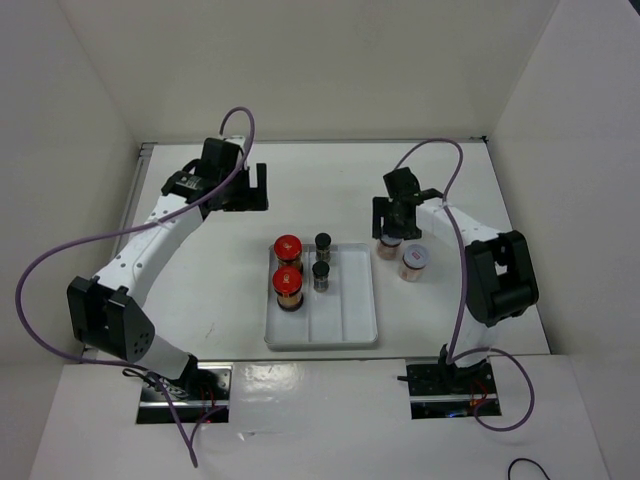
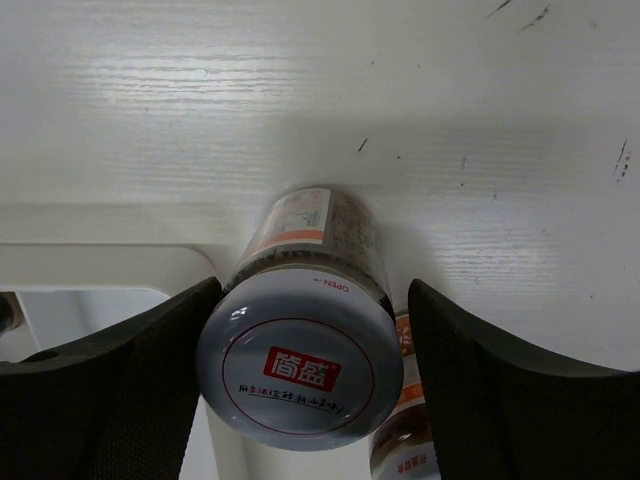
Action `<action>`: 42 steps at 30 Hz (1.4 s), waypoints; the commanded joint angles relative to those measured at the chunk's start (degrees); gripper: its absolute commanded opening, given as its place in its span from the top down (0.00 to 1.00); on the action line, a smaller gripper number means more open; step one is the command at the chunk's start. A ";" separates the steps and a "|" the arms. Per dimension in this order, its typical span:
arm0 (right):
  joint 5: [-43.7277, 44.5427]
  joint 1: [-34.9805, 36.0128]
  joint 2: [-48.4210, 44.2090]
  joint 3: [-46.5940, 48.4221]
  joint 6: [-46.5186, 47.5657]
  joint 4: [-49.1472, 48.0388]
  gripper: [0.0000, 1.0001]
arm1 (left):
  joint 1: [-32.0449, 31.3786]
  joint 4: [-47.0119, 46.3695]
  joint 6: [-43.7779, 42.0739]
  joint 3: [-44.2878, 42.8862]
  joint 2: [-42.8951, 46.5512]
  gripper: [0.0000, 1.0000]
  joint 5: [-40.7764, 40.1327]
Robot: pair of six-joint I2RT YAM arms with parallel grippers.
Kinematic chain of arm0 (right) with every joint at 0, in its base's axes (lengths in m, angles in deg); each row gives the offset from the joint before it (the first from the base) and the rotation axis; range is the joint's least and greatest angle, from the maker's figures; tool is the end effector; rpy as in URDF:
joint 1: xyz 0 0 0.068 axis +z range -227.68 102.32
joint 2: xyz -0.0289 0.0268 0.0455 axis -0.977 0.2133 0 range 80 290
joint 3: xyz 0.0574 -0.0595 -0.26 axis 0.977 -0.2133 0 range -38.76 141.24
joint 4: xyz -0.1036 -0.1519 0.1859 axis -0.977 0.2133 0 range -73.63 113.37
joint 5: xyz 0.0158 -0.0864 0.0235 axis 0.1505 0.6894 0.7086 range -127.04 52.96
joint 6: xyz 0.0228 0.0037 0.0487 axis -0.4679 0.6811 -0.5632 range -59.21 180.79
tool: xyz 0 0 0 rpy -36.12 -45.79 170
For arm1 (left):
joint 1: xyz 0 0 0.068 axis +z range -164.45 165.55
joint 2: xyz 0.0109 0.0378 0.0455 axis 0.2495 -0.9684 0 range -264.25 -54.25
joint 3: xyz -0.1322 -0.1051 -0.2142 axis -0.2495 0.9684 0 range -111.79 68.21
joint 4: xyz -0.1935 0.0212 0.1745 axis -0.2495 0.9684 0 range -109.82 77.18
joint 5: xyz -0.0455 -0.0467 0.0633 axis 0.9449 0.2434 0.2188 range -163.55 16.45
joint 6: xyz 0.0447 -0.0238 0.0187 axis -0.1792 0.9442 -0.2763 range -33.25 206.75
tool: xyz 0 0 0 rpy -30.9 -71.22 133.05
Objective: Organize the condiment bottles
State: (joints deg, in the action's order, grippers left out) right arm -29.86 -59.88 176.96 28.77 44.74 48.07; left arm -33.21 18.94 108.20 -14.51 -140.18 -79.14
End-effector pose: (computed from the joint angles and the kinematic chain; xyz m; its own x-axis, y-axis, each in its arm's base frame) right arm 0.3324 0.1021 0.2118 -0.8694 0.0089 -0.4941 -0.0058 0.9996 0.0282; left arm 0.3141 -0.1030 0.3498 -0.6813 -0.1530 -0.7159 0.0025 0.9774 -0.2114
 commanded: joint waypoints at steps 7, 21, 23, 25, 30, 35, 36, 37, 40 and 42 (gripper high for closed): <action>2.58 0.65 0.85 2.26 -1.61 1.96 0.49 | 0.92 -2.20 1.14 0.98 2.26 0.00 1.54; 1.44 0.65 -4.68 9.11 -2.23 5.74 0.79 | 1.45 -2.20 1.14 3.96 2.79 0.00 1.54; 1.43 1.18 -5.73 10.86 -2.23 7.58 0.80 | 1.45 -2.20 1.14 3.97 3.31 0.00 1.54; 1.43 1.71 -6.52 11.57 -2.23 8.28 0.80 | 1.98 -2.20 1.14 4.49 3.92 0.00 0.93; 1.43 5.04 -8.46 12.10 -2.84 9.96 0.80 | 3.11 -2.20 0.61 6.07 4.54 0.00 0.40; 1.43 8.82 -9.52 10.88 -4.07 11.10 0.80 | 3.73 -2.20 0.61 6.60 5.07 0.00 0.93; 1.43 9.44 -9.52 10.87 -4.60 11.10 0.80 | 3.73 -2.20 0.61 6.60 5.07 0.00 0.93; 1.43 10.31 -9.52 10.09 -4.60 10.58 0.80 | 4.26 -2.20 0.61 6.60 5.07 0.00 0.93; 0.91 11.63 -9.52 9.38 -5.13 10.04 0.80 | 4.78 -2.20 0.61 7.13 5.07 0.00 0.93; 0.91 12.42 -8.82 9.38 -5.13 10.04 0.80 | 4.79 -2.20 0.61 7.13 5.59 0.00 0.93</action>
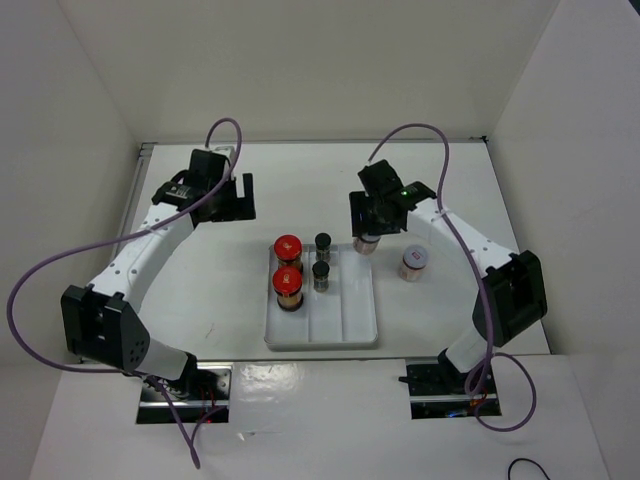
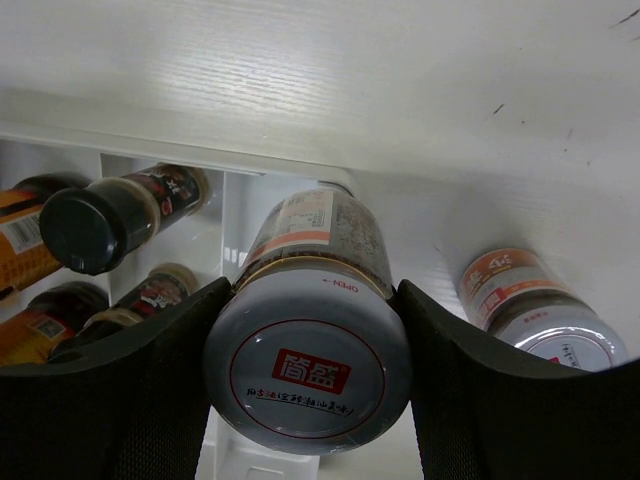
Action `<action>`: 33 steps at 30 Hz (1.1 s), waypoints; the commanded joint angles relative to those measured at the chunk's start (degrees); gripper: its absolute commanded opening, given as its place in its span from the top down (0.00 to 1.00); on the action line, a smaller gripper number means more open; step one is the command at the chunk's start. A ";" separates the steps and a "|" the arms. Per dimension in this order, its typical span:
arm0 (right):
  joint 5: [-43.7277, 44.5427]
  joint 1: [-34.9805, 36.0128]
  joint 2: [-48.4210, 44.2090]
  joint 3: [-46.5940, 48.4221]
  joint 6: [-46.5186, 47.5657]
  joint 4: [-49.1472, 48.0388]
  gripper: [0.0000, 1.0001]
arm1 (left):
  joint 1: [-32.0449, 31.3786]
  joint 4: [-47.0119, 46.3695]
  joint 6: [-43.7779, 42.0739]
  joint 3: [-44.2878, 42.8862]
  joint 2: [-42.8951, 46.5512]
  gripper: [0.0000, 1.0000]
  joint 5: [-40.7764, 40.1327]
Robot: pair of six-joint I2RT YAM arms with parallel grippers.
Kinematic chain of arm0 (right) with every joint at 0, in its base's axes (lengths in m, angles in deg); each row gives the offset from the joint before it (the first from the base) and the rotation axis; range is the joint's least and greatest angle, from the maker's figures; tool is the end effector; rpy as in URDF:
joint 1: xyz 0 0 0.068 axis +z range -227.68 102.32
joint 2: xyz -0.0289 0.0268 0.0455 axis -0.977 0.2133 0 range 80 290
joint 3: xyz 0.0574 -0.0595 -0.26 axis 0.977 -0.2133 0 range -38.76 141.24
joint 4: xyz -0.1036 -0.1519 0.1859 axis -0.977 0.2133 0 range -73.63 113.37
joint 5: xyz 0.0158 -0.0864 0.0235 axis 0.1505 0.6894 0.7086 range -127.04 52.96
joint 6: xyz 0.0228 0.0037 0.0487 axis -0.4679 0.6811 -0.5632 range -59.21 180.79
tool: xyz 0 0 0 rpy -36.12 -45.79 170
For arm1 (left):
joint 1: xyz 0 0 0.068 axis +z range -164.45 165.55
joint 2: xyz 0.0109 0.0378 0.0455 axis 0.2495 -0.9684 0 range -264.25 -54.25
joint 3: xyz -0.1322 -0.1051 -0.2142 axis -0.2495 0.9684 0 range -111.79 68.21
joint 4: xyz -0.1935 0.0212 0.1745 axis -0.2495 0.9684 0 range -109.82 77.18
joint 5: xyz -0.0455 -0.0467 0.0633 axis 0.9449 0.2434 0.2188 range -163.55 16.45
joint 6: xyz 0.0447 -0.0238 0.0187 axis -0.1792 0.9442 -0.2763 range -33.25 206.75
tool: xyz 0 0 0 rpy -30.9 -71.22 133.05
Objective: Organize the condiment bottles
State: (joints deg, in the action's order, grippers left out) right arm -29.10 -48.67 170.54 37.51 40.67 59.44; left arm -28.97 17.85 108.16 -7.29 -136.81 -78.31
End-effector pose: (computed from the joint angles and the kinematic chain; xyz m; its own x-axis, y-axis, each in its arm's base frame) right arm 0.2942 0.1576 0.2833 -0.8342 -0.0731 -0.5466 -0.1366 0.9877 0.0763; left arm 0.3048 -0.0759 0.3276 -0.7046 -0.1934 -0.6828 -0.0692 0.9763 -0.2051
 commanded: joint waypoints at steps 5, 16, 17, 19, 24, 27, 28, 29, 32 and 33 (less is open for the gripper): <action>0.14 3.59 -1.86 0.63 -2.20 -1.85 0.80 | 0.55 -1.11 0.65 0.97 2.76 0.00 0.62; -0.91 4.73 1.04 -3.40 -3.34 -5.27 0.80 | 1.08 -1.11 0.12 0.97 2.76 0.00 0.62; -0.91 4.73 1.04 -3.41 -3.35 -5.28 0.80 | 1.08 -1.11 0.12 0.97 2.76 0.00 0.62; -1.52 5.26 1.56 -3.94 -3.35 -5.80 0.80 | 1.08 -1.11 0.12 0.97 2.76 0.00 0.62; -1.53 5.88 3.23 -5.07 -3.35 -7.65 0.80 | 1.08 -1.11 0.12 0.97 2.76 0.00 0.62; -1.53 6.40 4.55 -5.08 -3.87 -8.96 0.80 | 1.08 -1.11 0.12 0.97 2.76 0.00 0.62; -1.01 6.40 4.56 -5.08 -3.87 -8.97 0.80 | 1.08 -1.11 0.12 0.97 2.76 0.00 0.62; -0.22 6.40 5.08 -5.08 -3.87 -8.97 0.80 | 1.08 -1.11 0.12 1.50 2.76 0.00 0.62; 1.19 6.40 5.60 -5.61 -3.87 -8.97 0.80 | 1.08 -1.11 0.12 1.50 3.29 0.00 0.62; 1.20 6.40 5.61 -5.61 -3.87 -9.49 0.80 | 1.08 -1.11 0.12 1.50 3.29 0.00 0.62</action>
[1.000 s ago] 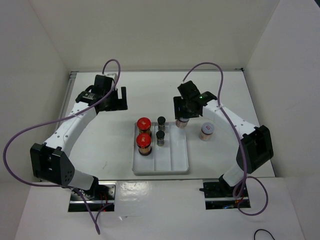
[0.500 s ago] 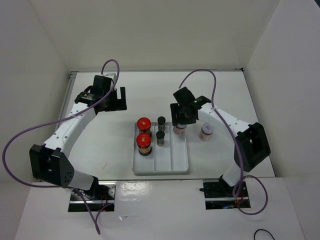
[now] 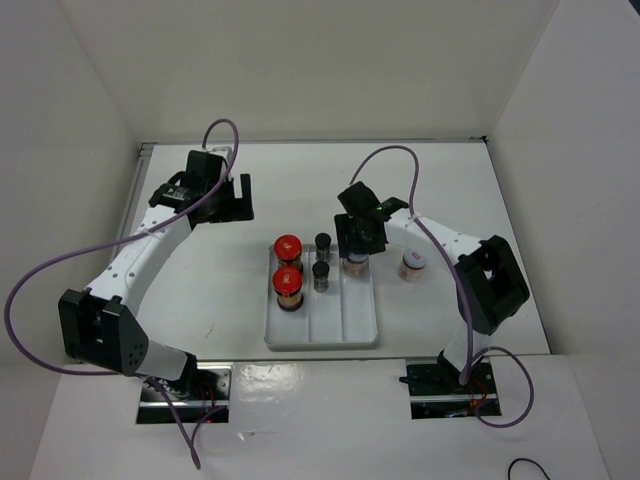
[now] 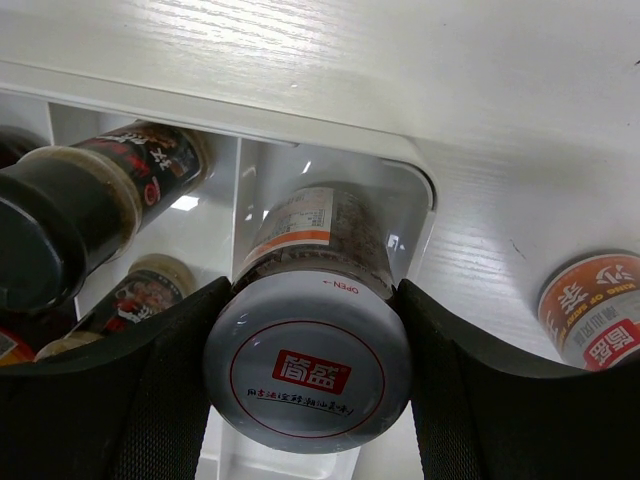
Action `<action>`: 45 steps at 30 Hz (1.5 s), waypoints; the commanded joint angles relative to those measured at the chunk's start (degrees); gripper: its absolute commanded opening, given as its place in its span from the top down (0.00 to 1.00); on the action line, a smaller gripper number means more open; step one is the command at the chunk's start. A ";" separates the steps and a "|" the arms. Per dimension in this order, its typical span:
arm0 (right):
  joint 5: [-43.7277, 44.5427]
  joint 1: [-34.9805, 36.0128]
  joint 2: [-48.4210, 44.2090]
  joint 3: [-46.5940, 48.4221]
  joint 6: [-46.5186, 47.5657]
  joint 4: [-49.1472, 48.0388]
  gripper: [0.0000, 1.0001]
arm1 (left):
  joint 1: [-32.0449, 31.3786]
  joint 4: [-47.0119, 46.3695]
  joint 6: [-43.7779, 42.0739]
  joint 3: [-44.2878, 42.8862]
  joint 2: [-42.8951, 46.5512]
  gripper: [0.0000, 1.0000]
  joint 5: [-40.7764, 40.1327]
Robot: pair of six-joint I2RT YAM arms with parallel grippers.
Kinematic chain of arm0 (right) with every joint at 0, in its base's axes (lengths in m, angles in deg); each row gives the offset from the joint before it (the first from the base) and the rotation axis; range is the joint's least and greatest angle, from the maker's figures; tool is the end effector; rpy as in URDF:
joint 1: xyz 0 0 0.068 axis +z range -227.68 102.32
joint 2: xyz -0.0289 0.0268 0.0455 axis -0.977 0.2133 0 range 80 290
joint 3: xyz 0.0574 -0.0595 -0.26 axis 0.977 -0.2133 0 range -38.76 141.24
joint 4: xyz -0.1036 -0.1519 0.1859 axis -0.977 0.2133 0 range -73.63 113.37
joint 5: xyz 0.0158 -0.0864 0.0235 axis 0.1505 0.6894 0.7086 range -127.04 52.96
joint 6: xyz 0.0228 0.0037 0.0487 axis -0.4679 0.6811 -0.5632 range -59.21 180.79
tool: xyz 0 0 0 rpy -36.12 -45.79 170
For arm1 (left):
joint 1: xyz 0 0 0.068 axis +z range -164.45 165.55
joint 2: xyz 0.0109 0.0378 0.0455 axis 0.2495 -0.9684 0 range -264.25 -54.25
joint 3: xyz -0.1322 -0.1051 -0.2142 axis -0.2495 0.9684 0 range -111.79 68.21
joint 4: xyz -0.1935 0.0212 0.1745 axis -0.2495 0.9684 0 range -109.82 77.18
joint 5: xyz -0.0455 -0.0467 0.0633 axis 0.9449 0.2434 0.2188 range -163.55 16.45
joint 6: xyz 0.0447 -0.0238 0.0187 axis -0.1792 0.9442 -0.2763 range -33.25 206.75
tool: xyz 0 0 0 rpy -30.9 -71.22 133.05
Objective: Organize the condiment bottles
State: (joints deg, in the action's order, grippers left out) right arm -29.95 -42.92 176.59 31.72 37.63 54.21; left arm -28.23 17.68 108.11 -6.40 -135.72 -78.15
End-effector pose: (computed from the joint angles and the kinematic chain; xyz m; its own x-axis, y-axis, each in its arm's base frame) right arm 0.2857 0.1931 0.2237 -0.8837 -0.1383 -0.4472 -0.1890 0.9794 0.0707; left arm 0.3013 -0.0710 0.3283 -0.6985 -0.2026 -0.6863 -0.0781 0.9749 -0.2083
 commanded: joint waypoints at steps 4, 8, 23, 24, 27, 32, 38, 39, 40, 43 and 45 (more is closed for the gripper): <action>3.36 0.66 0.17 0.71 -0.84 -4.27 0.80 | 0.86 -0.93 0.17 0.60 2.19 0.00 1.00; 3.89 0.66 0.70 0.71 -0.84 -4.27 0.80 | 0.86 -0.93 0.17 1.13 2.19 0.00 1.00; 4.42 0.66 2.37 1.24 -0.84 -3.74 0.26 | 0.86 -0.93 -0.36 1.13 2.72 0.00 1.52; 4.42 0.66 2.37 1.24 -0.84 -3.74 0.25 | 0.86 -0.93 -0.36 1.13 2.72 0.00 1.52; 4.42 0.66 1.85 1.77 -0.84 -3.22 0.19 | 0.86 -0.93 -0.36 1.66 2.72 0.00 1.52; 4.42 0.66 -0.08 1.77 -0.84 -2.69 0.06 | 0.86 -1.46 -0.36 1.66 2.72 0.00 1.52; 4.68 0.66 -3.15 5.28 -0.84 -0.06 0.02 | 0.86 -1.46 -0.36 2.19 2.72 0.00 2.05; 5.21 0.66 -3.86 5.89 -0.84 -0.05 0.02 | 0.86 -1.46 -0.36 2.19 2.72 0.00 2.05; 6.26 0.66 -4.74 5.90 -1.45 1.17 0.02 | 0.86 -1.46 -0.36 2.19 2.72 0.00 2.05; 6.97 -1.01 -8.87 7.04 -1.45 2.84 0.02 | 0.86 -1.46 -0.36 2.71 3.77 0.00 2.05; 6.97 -3.72 -12.38 7.04 -0.93 3.63 0.02 | 0.86 -1.46 -0.36 2.71 3.78 0.00 2.57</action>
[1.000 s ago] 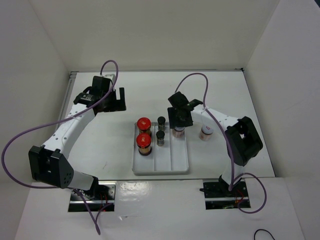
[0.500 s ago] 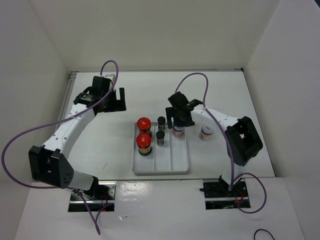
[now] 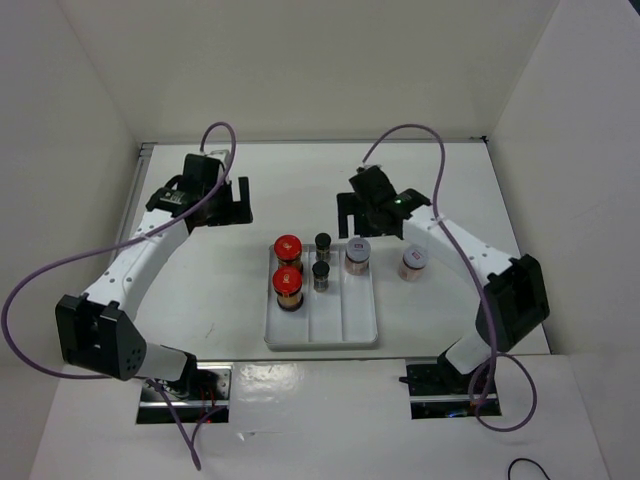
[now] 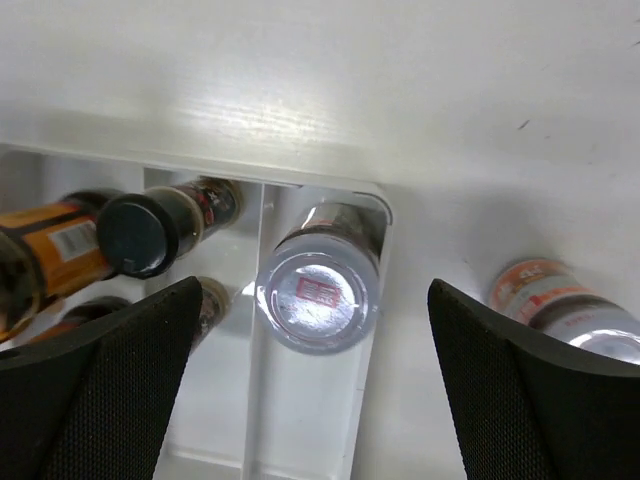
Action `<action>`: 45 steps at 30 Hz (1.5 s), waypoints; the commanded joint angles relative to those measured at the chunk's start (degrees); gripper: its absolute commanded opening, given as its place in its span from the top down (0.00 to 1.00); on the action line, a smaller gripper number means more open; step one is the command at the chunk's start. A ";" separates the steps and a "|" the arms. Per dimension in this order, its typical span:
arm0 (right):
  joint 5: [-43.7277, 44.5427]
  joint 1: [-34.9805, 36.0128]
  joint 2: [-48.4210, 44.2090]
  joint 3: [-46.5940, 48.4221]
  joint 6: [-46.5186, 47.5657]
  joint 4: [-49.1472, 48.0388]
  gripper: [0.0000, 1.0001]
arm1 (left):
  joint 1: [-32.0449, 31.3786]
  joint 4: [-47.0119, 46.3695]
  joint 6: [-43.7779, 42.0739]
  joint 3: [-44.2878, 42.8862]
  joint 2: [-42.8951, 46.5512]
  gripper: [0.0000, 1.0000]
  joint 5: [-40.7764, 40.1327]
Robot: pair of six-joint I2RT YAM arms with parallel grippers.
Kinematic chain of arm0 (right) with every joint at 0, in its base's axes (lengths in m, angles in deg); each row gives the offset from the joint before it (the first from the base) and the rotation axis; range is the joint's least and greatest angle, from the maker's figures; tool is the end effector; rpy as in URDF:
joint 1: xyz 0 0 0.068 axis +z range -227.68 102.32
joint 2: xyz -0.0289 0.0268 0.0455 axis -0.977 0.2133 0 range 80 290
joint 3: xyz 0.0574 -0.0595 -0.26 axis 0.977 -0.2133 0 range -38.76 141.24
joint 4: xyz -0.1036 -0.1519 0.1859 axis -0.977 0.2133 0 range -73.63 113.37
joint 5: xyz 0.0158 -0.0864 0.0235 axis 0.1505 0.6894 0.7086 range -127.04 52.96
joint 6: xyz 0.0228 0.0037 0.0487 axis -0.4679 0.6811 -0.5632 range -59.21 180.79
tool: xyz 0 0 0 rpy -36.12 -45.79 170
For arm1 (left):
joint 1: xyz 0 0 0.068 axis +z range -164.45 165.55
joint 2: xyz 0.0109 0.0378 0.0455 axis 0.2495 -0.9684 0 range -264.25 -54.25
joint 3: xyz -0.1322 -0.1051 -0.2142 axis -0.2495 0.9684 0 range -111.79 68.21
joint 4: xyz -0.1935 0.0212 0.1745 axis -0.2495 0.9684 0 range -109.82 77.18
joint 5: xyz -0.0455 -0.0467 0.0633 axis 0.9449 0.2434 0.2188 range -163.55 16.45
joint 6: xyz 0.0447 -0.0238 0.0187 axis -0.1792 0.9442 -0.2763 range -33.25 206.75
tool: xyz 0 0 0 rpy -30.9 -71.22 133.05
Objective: Organize the condiment bottles
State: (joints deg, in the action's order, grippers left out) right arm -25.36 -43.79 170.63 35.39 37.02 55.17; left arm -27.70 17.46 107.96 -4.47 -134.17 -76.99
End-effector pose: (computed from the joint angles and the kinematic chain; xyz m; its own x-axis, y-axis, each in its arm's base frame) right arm 0.2837 0.1820 0.2761 -0.8060 -0.0660 -0.5882 -0.1372 0.9875 0.0772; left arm 0.2949 -0.0673 0.3252 -0.7039 -0.2053 -0.6800 -0.0724 0.9731 -0.2189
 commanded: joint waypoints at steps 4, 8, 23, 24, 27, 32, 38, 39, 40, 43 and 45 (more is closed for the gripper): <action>3.00 -9.44 -12.31 -0.05 1.26 3.20 0.02 | 0.34 -1.24 -0.21 0.79 2.75 0.00 1.42; 3.00 -16.21 -15.83 -5.67 -0.92 4.79 0.02 | 0.34 -1.24 -0.21 0.79 3.28 0.00 1.95; -0.17 -18.51 -11.36 -14.21 -4.80 3.03 0.02 | 0.34 -2.30 -0.21 1.93 4.42 0.00 2.56; -0.17 -18.51 -11.35 -14.73 -5.32 3.03 0.02 | 0.34 -2.30 -0.21 1.93 4.42 0.00 2.56; -0.17 -18.51 -8.63 -14.74 -5.32 2.50 0.02 | 0.34 -2.30 -0.21 1.93 4.95 0.00 3.09; -1.22 -18.51 -6.25 -14.74 -6.46 3.55 0.02 | 0.34 -2.30 -0.21 3.07 5.48 0.00 3.09; -1.22 -18.51 -5.64 -14.74 -6.99 4.17 0.02 | 0.34 -2.82 -0.21 3.08 6.00 0.00 3.62; -1.22 -18.51 -5.64 -14.74 -6.99 4.17 0.02 | 0.34 -2.82 -0.21 3.08 6.00 0.00 3.62; -1.22 -18.51 -5.64 -14.74 -6.99 4.17 0.02 | 0.34 -2.82 -0.21 3.08 6.00 0.00 3.62; -1.22 -18.51 -5.64 -14.74 -7.51 4.17 0.11 | 0.34 -2.82 -0.73 3.08 6.00 0.00 3.62; -1.22 -18.51 -5.64 -15.26 -7.52 4.17 0.19 | 0.34 -2.82 -0.73 3.60 6.53 0.00 3.62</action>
State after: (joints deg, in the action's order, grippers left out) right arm -26.52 -62.31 165.34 20.62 30.57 58.93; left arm -27.70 16.06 107.89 -1.61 -129.88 -74.48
